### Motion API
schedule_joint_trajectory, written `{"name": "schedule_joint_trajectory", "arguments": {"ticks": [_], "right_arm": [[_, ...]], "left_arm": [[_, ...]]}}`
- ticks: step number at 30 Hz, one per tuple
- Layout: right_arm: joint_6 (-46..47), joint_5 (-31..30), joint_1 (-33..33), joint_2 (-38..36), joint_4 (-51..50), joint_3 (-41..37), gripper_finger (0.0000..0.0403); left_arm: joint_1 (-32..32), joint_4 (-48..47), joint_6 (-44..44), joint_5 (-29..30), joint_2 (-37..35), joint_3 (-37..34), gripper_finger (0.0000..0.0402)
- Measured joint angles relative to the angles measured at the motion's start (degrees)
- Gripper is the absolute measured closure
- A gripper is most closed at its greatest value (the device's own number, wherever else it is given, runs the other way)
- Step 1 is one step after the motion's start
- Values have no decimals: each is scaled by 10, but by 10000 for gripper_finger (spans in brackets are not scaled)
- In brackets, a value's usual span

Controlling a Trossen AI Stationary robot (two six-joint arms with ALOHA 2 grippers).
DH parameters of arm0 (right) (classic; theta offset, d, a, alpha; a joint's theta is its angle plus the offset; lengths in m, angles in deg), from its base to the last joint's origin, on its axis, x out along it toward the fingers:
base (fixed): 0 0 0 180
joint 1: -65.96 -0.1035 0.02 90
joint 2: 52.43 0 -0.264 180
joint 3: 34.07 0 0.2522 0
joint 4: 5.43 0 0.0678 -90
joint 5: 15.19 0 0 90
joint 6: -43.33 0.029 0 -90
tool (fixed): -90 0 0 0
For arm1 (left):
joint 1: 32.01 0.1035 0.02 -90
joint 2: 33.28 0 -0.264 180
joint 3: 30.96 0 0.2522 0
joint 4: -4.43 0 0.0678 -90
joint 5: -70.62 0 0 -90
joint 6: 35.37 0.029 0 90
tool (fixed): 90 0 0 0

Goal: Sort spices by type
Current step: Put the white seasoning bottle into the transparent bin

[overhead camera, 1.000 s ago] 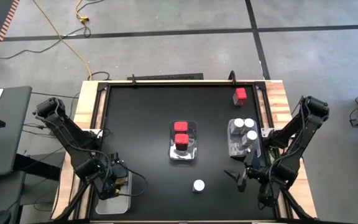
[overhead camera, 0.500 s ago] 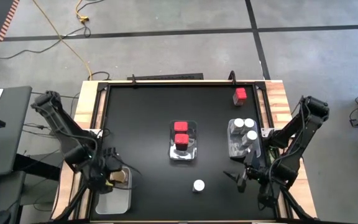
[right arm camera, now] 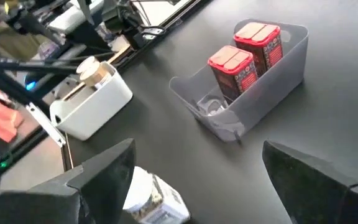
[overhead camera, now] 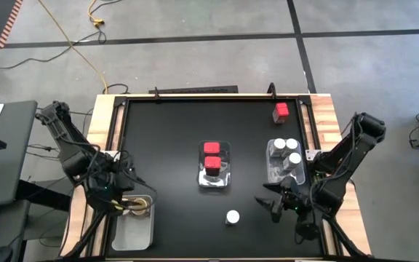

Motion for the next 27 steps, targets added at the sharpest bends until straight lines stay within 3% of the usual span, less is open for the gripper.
{"name": "schedule_joint_trajectory", "arguments": {"ticks": [5, 9, 12, 16, 20, 27], "right_arm": [[-59, 0, 27, 0, -1, 0, 26], [-96, 0, 58, 0, 8, 0, 26], [-181, 30, 83, 0, 51, 0, 26], [-348, 97, 118, 0, 162, 0, 26], [-471, 128, 152, 0, 286, 4, 27], [-571, 237, 204, 26, 273, 109, 36]], "left_arm": [[11, 3, -24, 78, 6, 0, 52], [30, 16, -19, 82, 15, 0, 52], [52, 80, 42, 61, 18, -15, 52], [93, 255, 159, -1, 18, -80, 52], [133, 364, 194, -47, 17, -143, 52], [171, 417, 203, -80, -8, -195, 52]]}}
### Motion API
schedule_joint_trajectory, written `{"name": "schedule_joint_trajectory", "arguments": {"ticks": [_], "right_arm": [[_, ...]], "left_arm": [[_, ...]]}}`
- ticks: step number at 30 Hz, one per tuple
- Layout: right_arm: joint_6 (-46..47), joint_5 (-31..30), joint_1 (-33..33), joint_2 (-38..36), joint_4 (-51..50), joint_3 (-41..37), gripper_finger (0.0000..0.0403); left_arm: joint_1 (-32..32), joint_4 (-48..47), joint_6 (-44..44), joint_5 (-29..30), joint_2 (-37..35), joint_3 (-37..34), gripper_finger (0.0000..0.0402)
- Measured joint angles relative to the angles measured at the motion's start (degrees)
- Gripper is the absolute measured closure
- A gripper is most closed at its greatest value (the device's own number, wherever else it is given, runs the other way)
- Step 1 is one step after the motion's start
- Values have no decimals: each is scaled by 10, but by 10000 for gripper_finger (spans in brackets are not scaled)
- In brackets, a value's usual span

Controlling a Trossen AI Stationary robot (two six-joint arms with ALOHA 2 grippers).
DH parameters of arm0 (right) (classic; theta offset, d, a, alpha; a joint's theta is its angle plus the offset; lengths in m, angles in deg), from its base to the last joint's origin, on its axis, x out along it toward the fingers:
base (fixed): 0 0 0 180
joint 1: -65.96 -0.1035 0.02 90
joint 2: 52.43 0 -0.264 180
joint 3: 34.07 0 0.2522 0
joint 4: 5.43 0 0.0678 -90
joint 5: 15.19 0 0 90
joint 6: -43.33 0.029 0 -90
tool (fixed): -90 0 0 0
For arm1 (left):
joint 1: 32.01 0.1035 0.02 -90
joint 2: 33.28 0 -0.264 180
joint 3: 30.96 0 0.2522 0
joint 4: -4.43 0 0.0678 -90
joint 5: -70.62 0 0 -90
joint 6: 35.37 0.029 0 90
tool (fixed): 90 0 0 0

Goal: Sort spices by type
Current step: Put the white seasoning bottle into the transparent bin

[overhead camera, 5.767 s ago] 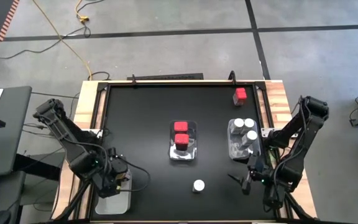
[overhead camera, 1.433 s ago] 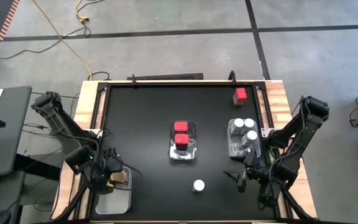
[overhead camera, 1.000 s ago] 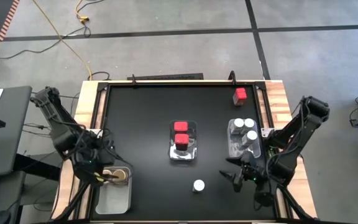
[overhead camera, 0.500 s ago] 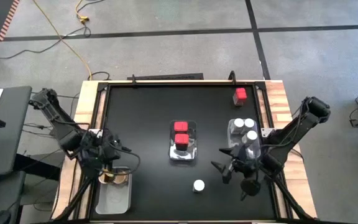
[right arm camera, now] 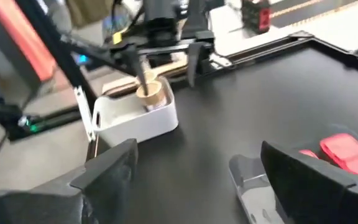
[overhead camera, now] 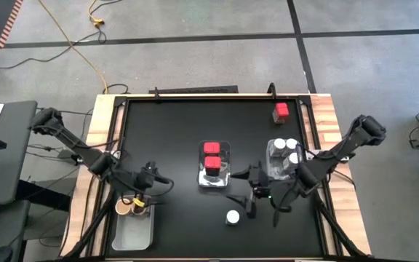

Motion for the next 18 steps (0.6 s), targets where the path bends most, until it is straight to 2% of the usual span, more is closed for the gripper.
{"name": "schedule_joint_trajectory", "arguments": {"ticks": [10, 14, 18], "right_arm": [[6, 135, 24, 181, -322, 288, 42], [30, 178, 19, 246, -398, 367, 42], [59, 205, 9, 299, -458, 412, 42]], "left_arm": [[9, 4, 26, -15, -27, -10, 52], [9, 0, 26, -40, -26, -10, 52], [9, -12, 26, -52, -26, -10, 52]]}}
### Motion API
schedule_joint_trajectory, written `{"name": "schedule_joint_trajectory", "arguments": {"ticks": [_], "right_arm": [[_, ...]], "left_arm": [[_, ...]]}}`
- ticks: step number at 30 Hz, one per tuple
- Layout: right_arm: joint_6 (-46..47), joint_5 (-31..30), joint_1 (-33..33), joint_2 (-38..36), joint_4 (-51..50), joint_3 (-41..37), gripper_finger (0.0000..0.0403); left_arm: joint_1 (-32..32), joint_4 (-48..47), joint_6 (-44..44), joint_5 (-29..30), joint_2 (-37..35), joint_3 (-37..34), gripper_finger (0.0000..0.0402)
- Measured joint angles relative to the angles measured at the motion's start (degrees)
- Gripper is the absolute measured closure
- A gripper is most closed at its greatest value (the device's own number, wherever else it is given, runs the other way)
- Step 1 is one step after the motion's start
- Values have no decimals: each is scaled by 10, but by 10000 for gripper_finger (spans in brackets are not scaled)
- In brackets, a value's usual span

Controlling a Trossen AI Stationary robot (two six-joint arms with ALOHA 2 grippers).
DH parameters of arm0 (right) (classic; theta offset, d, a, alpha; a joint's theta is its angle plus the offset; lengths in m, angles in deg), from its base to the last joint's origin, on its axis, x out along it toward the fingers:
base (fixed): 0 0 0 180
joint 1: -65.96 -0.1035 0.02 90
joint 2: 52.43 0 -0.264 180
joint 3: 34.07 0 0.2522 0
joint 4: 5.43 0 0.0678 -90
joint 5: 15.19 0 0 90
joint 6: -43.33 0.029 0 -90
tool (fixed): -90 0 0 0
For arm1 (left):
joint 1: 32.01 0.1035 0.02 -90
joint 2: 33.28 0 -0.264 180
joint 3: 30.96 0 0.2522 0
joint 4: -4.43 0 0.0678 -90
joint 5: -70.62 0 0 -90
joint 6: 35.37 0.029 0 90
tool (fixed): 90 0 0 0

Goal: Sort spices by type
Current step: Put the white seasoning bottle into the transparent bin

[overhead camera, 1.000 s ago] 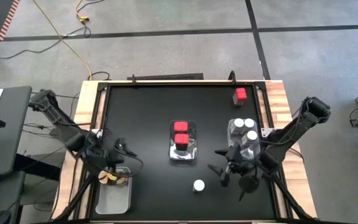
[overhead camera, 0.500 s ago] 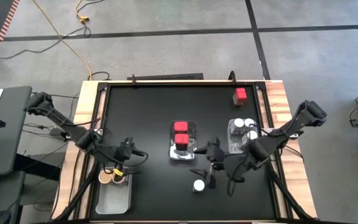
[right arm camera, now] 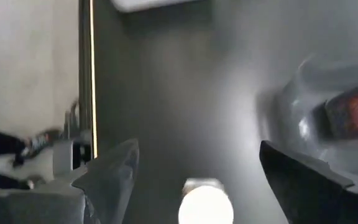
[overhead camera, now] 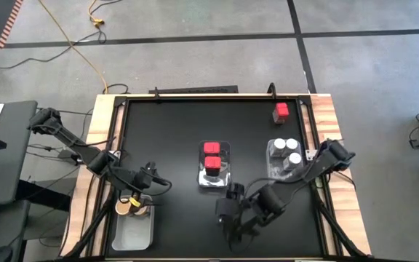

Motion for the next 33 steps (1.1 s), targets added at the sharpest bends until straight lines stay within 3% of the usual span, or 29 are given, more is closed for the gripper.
{"name": "schedule_joint_trajectory", "arguments": {"ticks": [9, 18, 33], "right_arm": [[36, 74, -5, 69, -71, 7, 42], [34, 85, 4, 78, -96, -11, 42], [50, 148, 34, 78, -29, -84, 50]], "left_arm": [[0, -18, 2, 0, 0, 0, 52], [0, -22, -2, -1, 0, 0, 52], [0, -22, -5, 0, 0, 0, 52]]}}
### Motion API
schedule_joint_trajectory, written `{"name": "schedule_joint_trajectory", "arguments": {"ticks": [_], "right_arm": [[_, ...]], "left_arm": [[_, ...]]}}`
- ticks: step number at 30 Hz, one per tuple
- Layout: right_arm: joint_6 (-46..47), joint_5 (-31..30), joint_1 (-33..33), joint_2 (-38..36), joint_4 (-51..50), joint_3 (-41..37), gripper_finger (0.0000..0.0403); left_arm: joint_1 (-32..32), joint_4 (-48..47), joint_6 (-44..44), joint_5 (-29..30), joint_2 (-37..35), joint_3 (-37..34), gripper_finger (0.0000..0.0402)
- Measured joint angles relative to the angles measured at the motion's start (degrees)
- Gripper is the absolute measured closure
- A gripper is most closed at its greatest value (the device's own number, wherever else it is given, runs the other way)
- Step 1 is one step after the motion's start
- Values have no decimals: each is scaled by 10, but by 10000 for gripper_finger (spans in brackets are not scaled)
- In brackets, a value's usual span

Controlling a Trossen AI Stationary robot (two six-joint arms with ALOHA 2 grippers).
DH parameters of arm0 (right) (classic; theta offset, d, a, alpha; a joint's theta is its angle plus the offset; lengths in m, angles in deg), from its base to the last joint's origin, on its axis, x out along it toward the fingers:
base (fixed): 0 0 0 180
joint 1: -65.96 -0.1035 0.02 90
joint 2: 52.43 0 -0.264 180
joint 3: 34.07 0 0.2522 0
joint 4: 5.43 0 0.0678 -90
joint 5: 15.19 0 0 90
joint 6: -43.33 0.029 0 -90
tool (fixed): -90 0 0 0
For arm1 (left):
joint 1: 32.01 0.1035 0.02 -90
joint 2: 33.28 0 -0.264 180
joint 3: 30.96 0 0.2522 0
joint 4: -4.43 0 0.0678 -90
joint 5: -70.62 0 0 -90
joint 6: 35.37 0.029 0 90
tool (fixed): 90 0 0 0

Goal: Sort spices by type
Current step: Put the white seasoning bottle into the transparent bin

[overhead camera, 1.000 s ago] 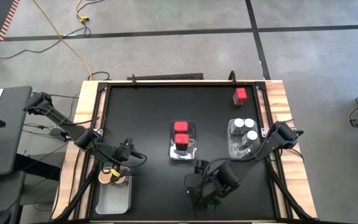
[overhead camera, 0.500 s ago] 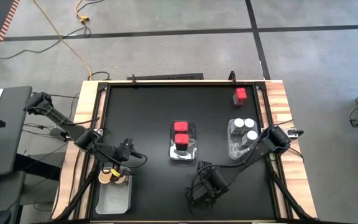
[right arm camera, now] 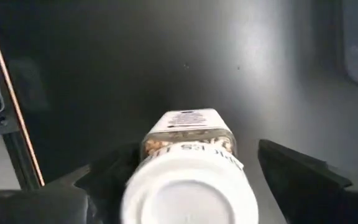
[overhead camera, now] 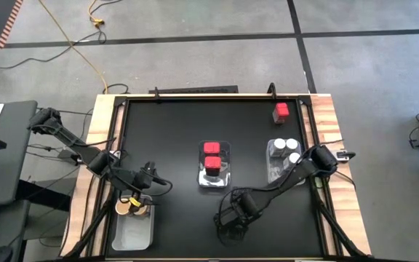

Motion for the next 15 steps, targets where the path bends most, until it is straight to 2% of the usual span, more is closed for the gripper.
{"name": "schedule_joint_trajectory", "arguments": {"ticks": [15], "right_arm": [[9, 24, 3, 0, 14, -7, 155]], "left_arm": [[0, 0, 0, 0, 0, 0, 52]]}}
